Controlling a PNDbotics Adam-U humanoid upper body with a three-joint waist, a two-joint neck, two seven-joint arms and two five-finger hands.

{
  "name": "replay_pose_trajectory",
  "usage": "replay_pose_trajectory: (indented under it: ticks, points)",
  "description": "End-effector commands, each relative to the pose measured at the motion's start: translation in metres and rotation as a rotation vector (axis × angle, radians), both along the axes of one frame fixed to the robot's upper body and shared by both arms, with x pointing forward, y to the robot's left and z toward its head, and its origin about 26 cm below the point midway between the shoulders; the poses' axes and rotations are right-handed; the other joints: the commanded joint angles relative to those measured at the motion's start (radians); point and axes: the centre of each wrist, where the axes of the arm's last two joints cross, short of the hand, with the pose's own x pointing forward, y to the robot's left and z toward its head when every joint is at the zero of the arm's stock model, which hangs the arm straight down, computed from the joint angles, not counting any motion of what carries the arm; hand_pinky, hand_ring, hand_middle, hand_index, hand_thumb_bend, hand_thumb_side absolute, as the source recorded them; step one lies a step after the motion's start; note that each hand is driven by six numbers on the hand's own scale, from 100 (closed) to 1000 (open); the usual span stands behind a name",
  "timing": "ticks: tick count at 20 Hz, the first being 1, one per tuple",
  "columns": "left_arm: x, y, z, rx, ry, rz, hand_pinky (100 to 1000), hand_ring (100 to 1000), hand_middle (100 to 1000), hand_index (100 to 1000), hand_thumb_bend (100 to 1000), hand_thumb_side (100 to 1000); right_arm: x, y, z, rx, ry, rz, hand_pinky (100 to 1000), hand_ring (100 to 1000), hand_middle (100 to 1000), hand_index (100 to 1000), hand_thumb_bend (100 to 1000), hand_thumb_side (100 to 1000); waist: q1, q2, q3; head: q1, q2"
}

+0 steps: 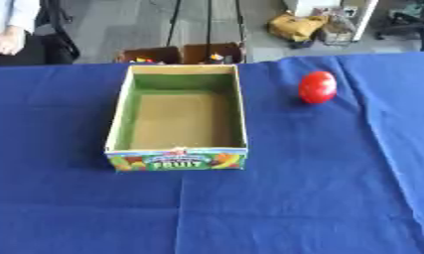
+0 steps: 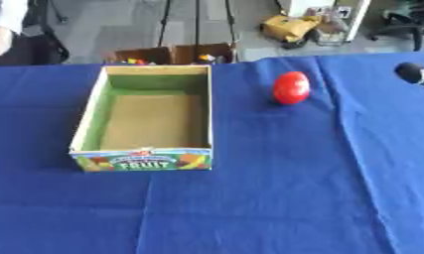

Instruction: Pick up objects on the table and place them in the box.

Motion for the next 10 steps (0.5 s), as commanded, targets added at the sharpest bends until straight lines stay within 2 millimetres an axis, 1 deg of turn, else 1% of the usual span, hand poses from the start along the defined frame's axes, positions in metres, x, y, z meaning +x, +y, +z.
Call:
replay_pose_trajectory:
  ticks: [1,5,10]
  points:
    - [-0.004,0.0,0.012,0.034,-0.039,-0.004,667,757,767,959,100,939,-0.003,-0.014,0.013,-0.067,0.02,-0.04,732,928,877,929,583,1000,-0.003,-0.013,0.004,-0.012,-0.018]
    - [-0.003,0.0,0.012,0.036,-0.041,-0.008,666,756,767,959,100,939,0.002,-0.014,0.006,-0.101,0.048,-0.031,730,925,880,927,585,1000,-0.002,-0.006,0.01,-0.02,-0.023]
    - [-0.003,-0.002,0.012,0.039,-0.044,-0.018,665,755,767,959,100,939,0.01,-0.008,0.002,-0.145,0.073,0.003,732,925,883,927,587,1000,-0.002,0.0,0.019,-0.033,-0.026]
